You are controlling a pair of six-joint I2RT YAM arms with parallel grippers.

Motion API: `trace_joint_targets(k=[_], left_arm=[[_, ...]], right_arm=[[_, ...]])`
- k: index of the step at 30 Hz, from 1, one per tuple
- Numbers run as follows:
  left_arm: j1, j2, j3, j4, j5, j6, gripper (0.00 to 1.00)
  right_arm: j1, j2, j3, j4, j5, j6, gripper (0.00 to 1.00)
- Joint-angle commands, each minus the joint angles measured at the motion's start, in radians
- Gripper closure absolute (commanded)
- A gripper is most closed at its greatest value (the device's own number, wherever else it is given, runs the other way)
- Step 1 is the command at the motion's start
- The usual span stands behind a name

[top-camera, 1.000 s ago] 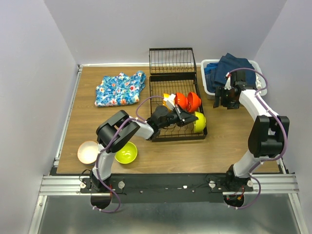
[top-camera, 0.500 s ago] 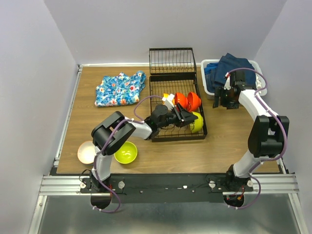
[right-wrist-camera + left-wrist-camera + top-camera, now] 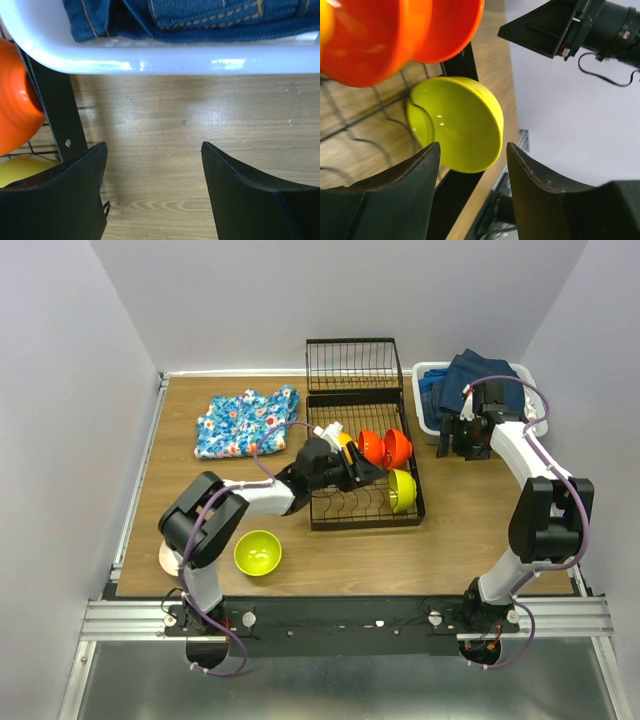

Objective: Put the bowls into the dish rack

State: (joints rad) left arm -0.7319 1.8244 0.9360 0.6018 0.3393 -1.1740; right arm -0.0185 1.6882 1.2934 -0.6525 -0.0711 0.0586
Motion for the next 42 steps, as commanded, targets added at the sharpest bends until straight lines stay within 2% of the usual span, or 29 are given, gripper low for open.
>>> trace_joint_targets(k=[1,3,5,7,8,9,10,11,12,13,14,15,16,17,20,21,22,24,28,32,38,42], left_arm=[[0.080,-0.169,-0.017,-0.156,0.134,0.230,0.36],[0.107,-0.223,-0.003,-0.288,0.202,0.371,0.36],[0.127,-0.331,-0.032,-0.298,0.326,0.425,0.37],[0.140,-0.467,-0.091,-0.344,0.388,0.563,0.38],[0.140,-0.517,-0.091,-0.422,0.395,0.665,0.38],[0.138,-0.565,-0.080,-0.591,0.388,0.751,0.38],[0.138,-0.655,-0.074,-0.685,0.386,0.943,0.38],[0.138,-0.695,-0.063,-0.789,0.351,1.058,0.38],[0.138,-0.735,-0.042,-0.988,0.334,1.168,0.38],[0.138,-0.802,-0.036,-1.081,0.327,1.411,0.38],[0.138,-0.830,-0.028,-1.178,0.304,1.515,0.38],[0.138,-0.855,-0.019,-1.355,0.270,1.641,0.38],[0.138,-0.902,-0.022,-1.435,0.259,1.742,0.38],[0.138,-0.928,-0.028,-1.503,0.235,1.916,0.38],[0.138,-0.997,-0.063,-1.687,0.158,2.075,0.37],[0.138,-1.004,-0.072,-1.765,0.147,2.099,0.38],[0.138,-1.005,-0.078,-1.803,0.124,2.119,0.38],[0.138,-1.007,-0.103,-1.879,0.098,2.146,0.41],[0.138,-1.057,-0.146,-1.903,0.041,2.165,0.42],[0.138,-1.039,-0.177,-1.915,0.020,2.177,0.42],[0.137,-1.031,-0.218,-1.857,0.015,2.151,0.43],[0.137,-1.040,-0.256,-1.820,-0.014,2.154,0.49]], right_arm=[[0.006,-0.027,0.041,-0.012,0.005,-0.006,0.16],[0.006,-0.035,0.038,-0.009,0.005,-0.005,0.16],[0.006,-0.044,0.027,-0.004,0.004,-0.009,0.16],[0.006,-0.056,0.017,0.004,0.004,-0.013,0.16],[0.006,-0.059,0.008,0.008,0.004,-0.013,0.16],[0.006,-0.064,0.003,0.011,-0.012,-0.014,0.16],[0.006,-0.065,0.000,0.022,-0.025,-0.026,0.16],[0.006,-0.062,-0.003,0.028,-0.036,-0.031,0.16],[0.006,-0.059,0.001,0.033,-0.070,-0.034,0.16],[0.006,-0.047,0.010,0.039,-0.094,-0.048,0.16],[0.006,-0.042,0.018,0.045,-0.123,-0.048,0.16],[0.006,-0.039,0.038,0.051,-0.192,-0.093,0.16],[0.009,-0.030,0.053,0.056,-0.223,-0.138,0.16],[0.009,-0.009,0.075,0.054,-0.248,-0.161,0.16],[0.012,0.028,0.135,0.077,-0.285,-0.198,0.15],[0.012,0.031,0.139,0.086,-0.306,-0.209,0.01],[0.014,0.031,0.136,0.102,-0.314,-0.220,0.00],[0.015,0.013,0.120,0.155,-0.323,-0.218,0.00],[0.017,-0.045,0.060,0.224,-0.337,-0.198,0.00],[0.017,-0.074,0.024,0.251,-0.329,-0.180,0.00],[0.017,-0.090,0.046,0.248,-0.303,-0.126,0.00],[0.017,-0.102,0.052,0.235,-0.286,-0.151,0.00]])
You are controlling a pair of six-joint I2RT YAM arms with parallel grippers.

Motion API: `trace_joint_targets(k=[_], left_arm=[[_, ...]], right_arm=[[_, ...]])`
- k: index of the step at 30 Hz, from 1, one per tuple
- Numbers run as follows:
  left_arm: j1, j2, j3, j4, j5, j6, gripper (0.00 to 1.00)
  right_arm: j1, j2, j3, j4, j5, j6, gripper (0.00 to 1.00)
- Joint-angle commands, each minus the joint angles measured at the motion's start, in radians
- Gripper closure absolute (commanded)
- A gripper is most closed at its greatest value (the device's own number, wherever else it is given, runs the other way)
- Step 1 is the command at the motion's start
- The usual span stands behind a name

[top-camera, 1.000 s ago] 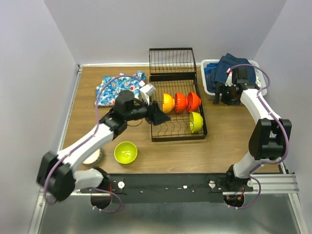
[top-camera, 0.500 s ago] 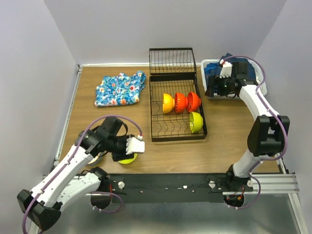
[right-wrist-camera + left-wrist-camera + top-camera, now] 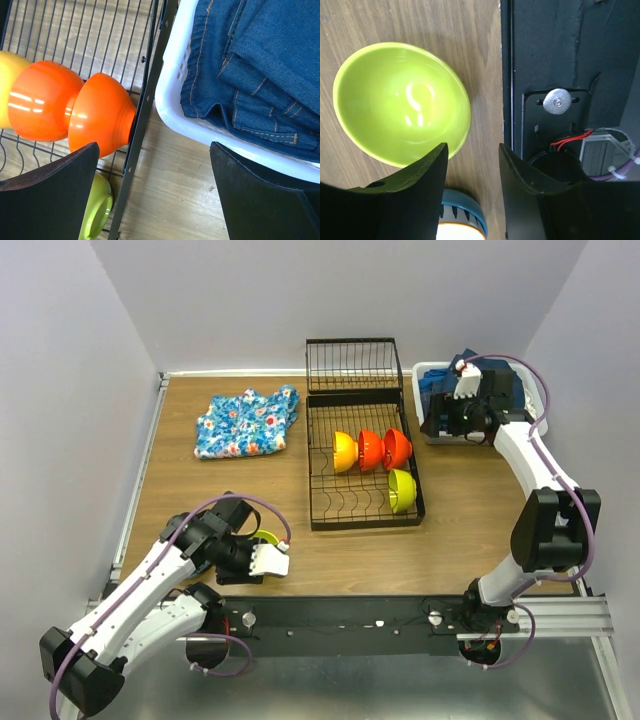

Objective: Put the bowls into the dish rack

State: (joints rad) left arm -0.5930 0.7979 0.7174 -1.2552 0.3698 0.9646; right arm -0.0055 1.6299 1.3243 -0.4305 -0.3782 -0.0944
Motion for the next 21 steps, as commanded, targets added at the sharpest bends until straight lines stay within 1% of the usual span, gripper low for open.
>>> trace_joint_targets(k=[1,4,6,9,13,17,20,21], left_arm=[[-0.002,-0.035,-0.042,0.055,-0.049,0.022,0.50],[-0.004,-0.081,-0.073,0.097,-0.060,0.028,0.52],[-0.005,-0.091,-0.093,0.108,-0.066,0.037,0.55],[-0.007,-0.106,-0.110,0.125,-0.055,0.055,0.55],[-0.045,-0.111,-0.137,0.168,-0.057,0.080,0.55],[-0.082,-0.108,-0.151,0.175,-0.054,0.111,0.56],[-0.097,-0.112,-0.164,0.184,-0.055,0.115,0.58],[-0.105,-0.112,-0.170,0.188,-0.055,0.121,0.61]], right_arm=[[0.004,-0.044,0.029,0.003,0.024,-0.008,0.00],[0.004,-0.044,0.044,-0.025,0.036,-0.025,0.00],[0.004,-0.042,0.044,-0.031,0.036,-0.027,0.00],[0.004,-0.038,0.056,-0.048,0.035,-0.028,0.00],[0.004,-0.042,0.061,-0.056,0.038,-0.025,0.00],[0.004,-0.067,0.041,-0.059,0.041,-0.031,0.00],[0.004,-0.084,0.020,-0.059,0.045,-0.030,0.00],[0.004,-0.097,0.013,-0.059,0.045,-0.028,0.00]])
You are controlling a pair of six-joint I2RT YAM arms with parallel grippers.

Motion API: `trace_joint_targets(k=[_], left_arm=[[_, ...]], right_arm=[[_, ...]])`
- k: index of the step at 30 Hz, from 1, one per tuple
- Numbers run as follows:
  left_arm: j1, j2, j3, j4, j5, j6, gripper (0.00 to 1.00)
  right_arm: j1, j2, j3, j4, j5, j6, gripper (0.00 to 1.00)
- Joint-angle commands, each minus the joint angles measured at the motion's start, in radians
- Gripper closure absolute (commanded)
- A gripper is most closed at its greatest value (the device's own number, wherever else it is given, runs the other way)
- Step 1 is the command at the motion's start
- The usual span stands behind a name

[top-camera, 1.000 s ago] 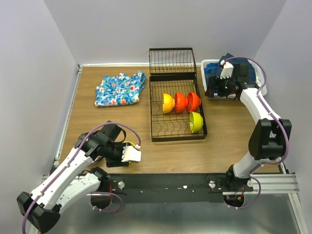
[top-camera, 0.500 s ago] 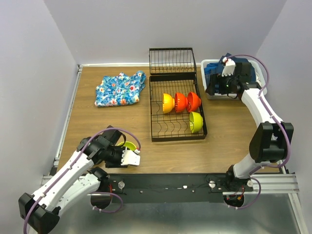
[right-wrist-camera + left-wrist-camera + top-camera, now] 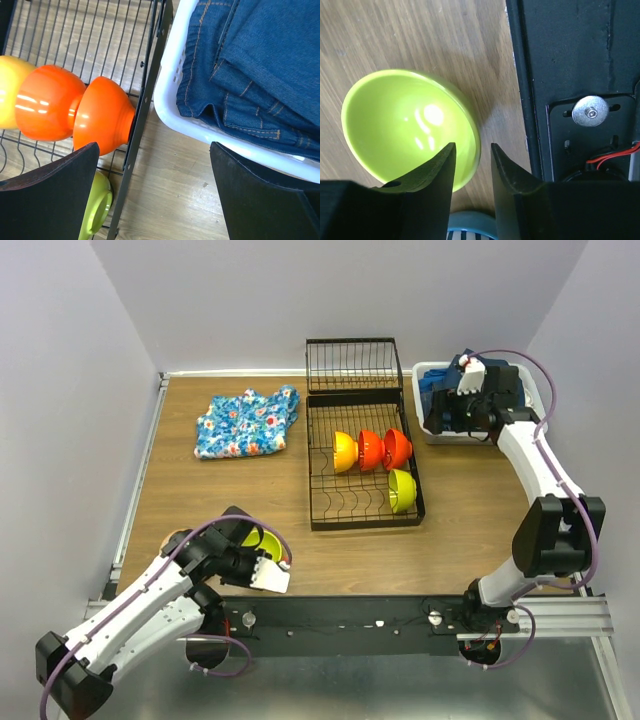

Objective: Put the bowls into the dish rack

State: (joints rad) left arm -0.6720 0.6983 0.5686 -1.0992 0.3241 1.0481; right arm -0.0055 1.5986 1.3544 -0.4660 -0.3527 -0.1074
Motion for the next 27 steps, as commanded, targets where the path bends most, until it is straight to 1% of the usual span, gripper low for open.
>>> trace_joint_targets(k=[1,5,8,11,12,14,15,17,18,20,21,22,24,25,26,27], left_arm=[[-0.026,-0.010,-0.022,0.038,-0.010,0.043,0.62],[-0.040,-0.011,-0.047,0.061,-0.023,0.059,0.63],[-0.046,-0.014,-0.052,0.059,-0.020,0.069,0.71],[-0.054,-0.020,-0.036,0.036,-0.016,0.081,0.83],[-0.055,-0.019,-0.006,0.021,-0.004,0.085,0.90],[-0.055,-0.011,0.057,-0.045,0.007,0.081,0.99],[-0.055,-0.010,0.133,-0.066,0.004,0.081,1.00],[-0.055,-0.002,0.226,-0.122,0.006,0.090,1.00],[-0.055,0.007,0.322,-0.126,0.006,0.086,1.00],[-0.054,0.078,0.413,-0.079,0.012,0.044,1.00],[-0.055,0.116,0.495,-0.045,0.010,-0.029,1.00],[-0.055,0.200,0.539,0.029,0.015,-0.084,1.00],[-0.041,0.274,0.624,0.138,0.042,-0.202,1.00],[-0.035,0.323,0.635,0.259,0.071,-0.312,1.00],[-0.035,0.342,0.637,0.319,0.125,-0.356,1.00],[-0.034,0.360,0.636,0.376,0.148,-0.402,1.00]], right_arm=[[0.004,-0.071,-0.023,-0.023,0.018,-0.012,0.00],[0.004,-0.098,-0.058,-0.020,0.011,0.000,0.00],[0.004,-0.121,-0.064,-0.028,0.008,0.002,0.00],[0.002,-0.152,-0.090,-0.025,0.020,-0.008,0.00],[0.002,-0.161,-0.107,-0.025,0.023,-0.008,0.00],[0.002,-0.187,-0.123,-0.020,0.031,-0.011,0.00],[0.004,-0.195,-0.136,-0.019,0.031,-0.012,0.00],[0.002,-0.201,-0.162,-0.014,0.034,-0.012,0.00],[0.002,-0.195,-0.166,-0.014,0.032,-0.012,0.00],[0.004,-0.177,-0.160,-0.016,0.035,-0.009,0.00],[0.004,-0.154,-0.153,-0.016,0.037,-0.008,0.00],[0.004,-0.144,-0.144,-0.014,0.044,-0.002,0.00],[0.002,-0.131,-0.114,-0.017,0.049,0.014,0.00],[0.004,-0.124,-0.106,-0.017,0.041,0.012,0.00],[0.004,-0.121,-0.101,-0.017,0.040,0.006,0.00],[0.002,-0.117,-0.098,-0.013,0.040,0.003,0.00]])
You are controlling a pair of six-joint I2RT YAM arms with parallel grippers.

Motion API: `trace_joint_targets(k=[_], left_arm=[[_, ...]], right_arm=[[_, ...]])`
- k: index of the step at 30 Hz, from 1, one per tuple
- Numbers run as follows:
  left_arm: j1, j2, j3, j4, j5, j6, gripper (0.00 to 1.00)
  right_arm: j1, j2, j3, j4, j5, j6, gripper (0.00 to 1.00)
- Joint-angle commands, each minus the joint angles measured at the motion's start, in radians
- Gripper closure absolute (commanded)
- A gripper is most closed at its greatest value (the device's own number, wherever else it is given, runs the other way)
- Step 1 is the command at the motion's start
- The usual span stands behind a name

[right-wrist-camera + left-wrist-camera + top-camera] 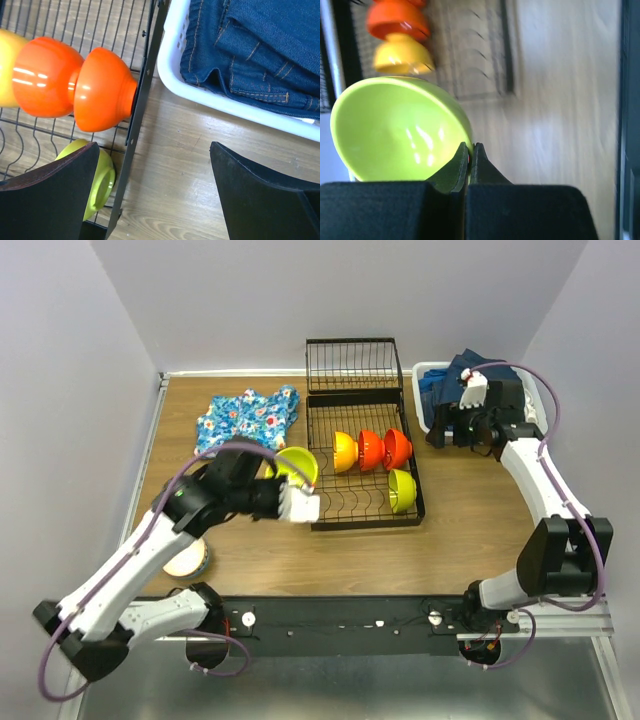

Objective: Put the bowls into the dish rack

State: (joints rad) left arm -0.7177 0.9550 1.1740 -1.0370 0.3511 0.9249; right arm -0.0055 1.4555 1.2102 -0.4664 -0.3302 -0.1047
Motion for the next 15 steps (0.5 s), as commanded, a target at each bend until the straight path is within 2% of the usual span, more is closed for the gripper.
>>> trace_joint_targets(k=[1,4,5,8,9,10,11,12,13,15], left_arm=[[0.012,0.146,0.027,0.436,0.133,-0.399,1.00],[0.012,0.227,0.024,0.692,0.132,-0.662,1.00],[0.012,0.250,0.035,0.737,0.141,-0.792,1.00],[0.015,0.317,0.043,0.941,0.190,-1.022,1.00],[0.015,0.329,0.029,1.009,0.234,-1.078,1.00],[0.015,0.359,-0.015,1.175,0.252,-1.133,1.00],[0.015,0.382,-0.033,1.251,0.265,-1.185,1.00],[0.015,0.408,-0.043,1.314,0.270,-1.312,1.00],[0.015,0.463,-0.063,1.432,0.281,-1.372,1.00],[0.012,0.514,-0.098,1.561,0.290,-1.541,1.00]], right_arm=[[0.004,0.037,0.045,-0.009,0.022,0.000,0.00],[0.004,0.078,0.071,-0.021,0.058,0.061,0.00],[0.002,0.089,0.086,-0.049,0.054,0.139,0.00],[-0.002,0.089,0.124,-0.076,0.026,0.230,0.00],[-0.002,0.097,0.140,-0.095,0.026,0.244,0.00],[-0.002,0.104,0.164,-0.113,0.026,0.250,0.00],[-0.002,0.111,0.172,-0.141,0.034,0.257,0.00],[-0.002,0.118,0.173,-0.147,0.042,0.255,0.00],[-0.002,0.121,0.172,-0.152,0.058,0.258,0.00],[-0.001,0.134,0.164,-0.156,0.063,0.254,0.00]])
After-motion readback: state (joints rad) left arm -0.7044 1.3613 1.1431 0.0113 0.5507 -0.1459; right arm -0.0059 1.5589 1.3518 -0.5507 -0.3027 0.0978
